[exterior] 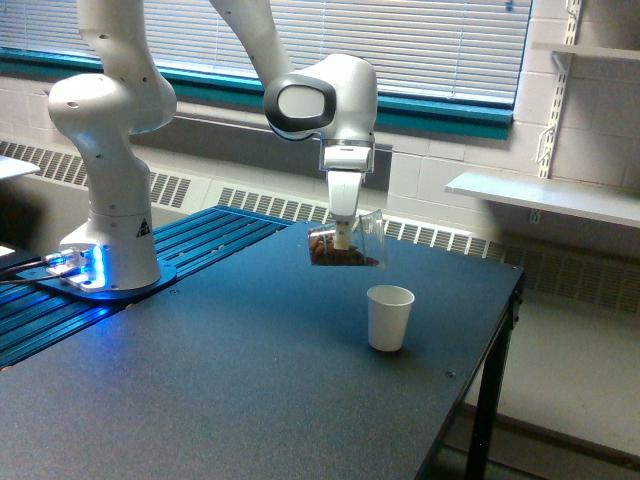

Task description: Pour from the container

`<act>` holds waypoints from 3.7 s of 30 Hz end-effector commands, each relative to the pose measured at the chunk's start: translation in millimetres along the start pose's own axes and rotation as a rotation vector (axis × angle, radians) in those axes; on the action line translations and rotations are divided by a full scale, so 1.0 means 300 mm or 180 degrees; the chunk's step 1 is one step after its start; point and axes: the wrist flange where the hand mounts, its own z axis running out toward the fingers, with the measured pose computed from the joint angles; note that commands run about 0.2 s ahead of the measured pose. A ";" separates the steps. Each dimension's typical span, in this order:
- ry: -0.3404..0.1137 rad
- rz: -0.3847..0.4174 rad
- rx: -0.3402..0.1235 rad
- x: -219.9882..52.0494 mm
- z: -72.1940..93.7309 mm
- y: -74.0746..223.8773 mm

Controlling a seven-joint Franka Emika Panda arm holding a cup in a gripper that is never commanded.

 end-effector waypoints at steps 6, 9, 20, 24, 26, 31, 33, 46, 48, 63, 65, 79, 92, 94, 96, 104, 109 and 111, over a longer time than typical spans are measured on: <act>-0.0040 0.0063 -0.0133 -0.002 0.014 -0.012; -0.0047 0.0057 -0.0162 -0.004 0.018 -0.013; -0.0098 0.0050 -0.0255 -0.008 0.032 -0.019; -0.0114 0.0046 -0.0302 -0.007 0.036 -0.024; -0.0118 0.0048 -0.0316 -0.005 0.038 -0.027; -0.0123 0.0035 -0.0341 -0.002 0.041 -0.039; -0.0135 0.0023 -0.0352 0.000 0.042 -0.043; -0.0145 -0.0043 -0.0458 0.011 0.039 -0.078; -0.0157 -0.0055 -0.0487 0.010 0.039 -0.081; -0.0200 -0.0059 -0.0629 0.010 0.037 -0.087; -0.0198 -0.0053 -0.0639 0.011 0.037 -0.088; -0.0212 -0.0024 -0.0721 0.018 0.031 -0.094; -0.0243 -0.0017 -0.0799 0.026 0.026 -0.105; -0.0246 -0.0017 -0.0816 0.027 0.024 -0.107; -0.0256 -0.0019 -0.0833 0.029 0.023 -0.108; -0.0276 -0.0021 -0.0903 0.030 0.024 -0.111; -0.0286 -0.0029 -0.0932 0.029 0.026 -0.113; -0.0289 -0.0032 -0.0946 0.030 0.026 -0.113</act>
